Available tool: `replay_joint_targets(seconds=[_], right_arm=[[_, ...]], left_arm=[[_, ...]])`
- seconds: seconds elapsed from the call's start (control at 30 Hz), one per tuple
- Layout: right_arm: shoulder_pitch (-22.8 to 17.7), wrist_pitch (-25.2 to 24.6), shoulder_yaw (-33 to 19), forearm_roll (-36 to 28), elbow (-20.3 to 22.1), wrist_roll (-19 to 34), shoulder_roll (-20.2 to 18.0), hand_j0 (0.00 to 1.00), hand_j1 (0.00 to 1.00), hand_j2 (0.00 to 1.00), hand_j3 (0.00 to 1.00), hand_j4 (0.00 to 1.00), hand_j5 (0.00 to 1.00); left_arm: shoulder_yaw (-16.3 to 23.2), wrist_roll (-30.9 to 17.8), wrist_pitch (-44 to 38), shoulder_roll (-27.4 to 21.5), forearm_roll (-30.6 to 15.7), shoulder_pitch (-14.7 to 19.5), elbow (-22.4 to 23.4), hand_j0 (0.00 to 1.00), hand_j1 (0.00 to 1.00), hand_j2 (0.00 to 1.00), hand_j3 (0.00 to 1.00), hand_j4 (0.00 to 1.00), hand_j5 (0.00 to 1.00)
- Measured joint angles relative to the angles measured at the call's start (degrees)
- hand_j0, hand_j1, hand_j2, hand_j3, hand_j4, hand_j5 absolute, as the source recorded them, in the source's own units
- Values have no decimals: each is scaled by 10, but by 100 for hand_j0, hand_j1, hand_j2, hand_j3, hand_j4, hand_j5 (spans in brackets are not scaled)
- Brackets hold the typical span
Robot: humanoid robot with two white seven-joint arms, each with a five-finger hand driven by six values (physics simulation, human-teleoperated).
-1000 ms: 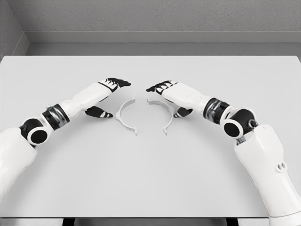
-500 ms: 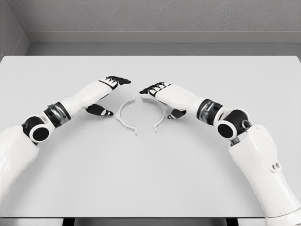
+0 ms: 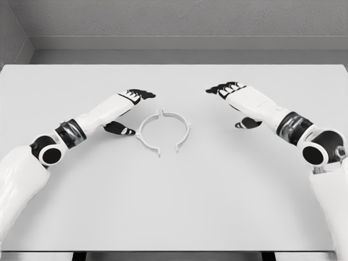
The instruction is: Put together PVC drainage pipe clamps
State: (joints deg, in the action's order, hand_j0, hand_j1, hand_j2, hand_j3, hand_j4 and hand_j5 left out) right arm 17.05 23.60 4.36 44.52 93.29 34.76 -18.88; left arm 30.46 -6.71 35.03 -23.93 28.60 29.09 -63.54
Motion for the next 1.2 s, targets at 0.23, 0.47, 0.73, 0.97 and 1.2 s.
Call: replay_joint_targets(seconds=[0.23, 0.47, 0.73, 0.97, 1.2], right_arm=[[-21, 76, -129, -13, 9, 2, -15, 100, 100, 100, 100, 100, 100], [-22, 84, -158, -21, 12, 3, -13, 100, 100, 100, 100, 100, 100], [-23, 85, -159, -26, 14, 3, -12, 100, 100, 100, 100, 100, 100], [-23, 86, -159, -27, 14, 3, -12, 100, 100, 100, 100, 100, 100], [-23, 86, -159, -27, 15, 3, -12, 100, 100, 100, 100, 100, 100]], left_arm=[[0, 0, 0, 1, 0, -5, -4, 100, 100, 100, 100, 100, 100], [1, 0, 0, 0, 0, -8, -11, 100, 100, 100, 100, 100, 100], [1, 0, 0, -1, -1, -13, -20, 100, 100, 100, 100, 100, 100], [1, 0, 0, 0, 0, -21, -28, 100, 100, 100, 100, 100, 100], [1, 0, 0, 0, 0, -23, -35, 100, 100, 100, 100, 100, 100]])
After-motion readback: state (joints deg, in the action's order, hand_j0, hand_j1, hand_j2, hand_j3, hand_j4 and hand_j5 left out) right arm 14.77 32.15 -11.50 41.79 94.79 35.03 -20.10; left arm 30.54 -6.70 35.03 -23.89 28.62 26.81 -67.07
